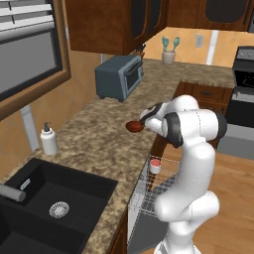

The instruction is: Pick up the cup and bowl from the counter, place them in the dishwasher, and close the dishwasher door.

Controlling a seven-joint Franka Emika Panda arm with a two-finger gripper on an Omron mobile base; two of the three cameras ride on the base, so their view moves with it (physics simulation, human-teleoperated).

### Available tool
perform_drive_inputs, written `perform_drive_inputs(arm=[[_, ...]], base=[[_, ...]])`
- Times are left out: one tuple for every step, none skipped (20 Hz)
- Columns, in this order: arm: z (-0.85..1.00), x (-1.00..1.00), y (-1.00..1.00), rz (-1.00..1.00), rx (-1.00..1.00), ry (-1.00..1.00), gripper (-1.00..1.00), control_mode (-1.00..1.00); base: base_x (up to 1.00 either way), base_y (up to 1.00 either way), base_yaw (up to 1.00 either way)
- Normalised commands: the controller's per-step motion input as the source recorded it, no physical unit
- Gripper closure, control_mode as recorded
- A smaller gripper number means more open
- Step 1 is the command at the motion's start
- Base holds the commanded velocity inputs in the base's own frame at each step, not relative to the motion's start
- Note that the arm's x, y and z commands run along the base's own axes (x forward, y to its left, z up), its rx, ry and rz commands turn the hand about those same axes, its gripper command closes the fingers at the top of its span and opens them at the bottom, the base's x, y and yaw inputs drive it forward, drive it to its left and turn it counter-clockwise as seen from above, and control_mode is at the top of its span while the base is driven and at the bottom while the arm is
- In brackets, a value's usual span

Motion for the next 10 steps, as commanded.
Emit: perform_drive_inputs(arm=[[0.09,0.31,0.69,-0.01,-0.02,0.18,-1.00,-1.00],[0.06,0.22,0.61,0.00,-0.03,0.30,-1.00,-1.00],[0.39,0.00,0.34,0.00,0.00,0.14,-1.00,-1.00],[0.42,0.00,0.26,-0.03,0.00,0.14,-1.00,-1.00],[0.15,0.04,0.24,-0.05,0.00,0.17,-1.00,-1.00],[0.00,0.06,0.19,-0.07,0.00,0.13,-1.00,-1.00],[0.00,0.27,0.05,-0.04,0.00,0.02,-1.00,-1.00],[0.00,0.42,0.00,-0.04,0.00,0.05,-1.00,-1.00],[0.00,0.36,0.00,-0.05,0.00,0.09,-1.00,-1.00],[0.00,0.29,0.00,-0.10,0.09,0.10,-1.00,-1.00]], base=[[0.00,0.00,0.00],[0.00,0.00,0.00],[0.00,0.00,0.00],[0.00,0.00,0.00],[0.00,0.00,0.00],[0.00,0.00,0.00],[0.00,0.00,0.00],[0.00,0.00,0.00],[0.00,0.00,0.00],[0.00,0.00,0.00]])
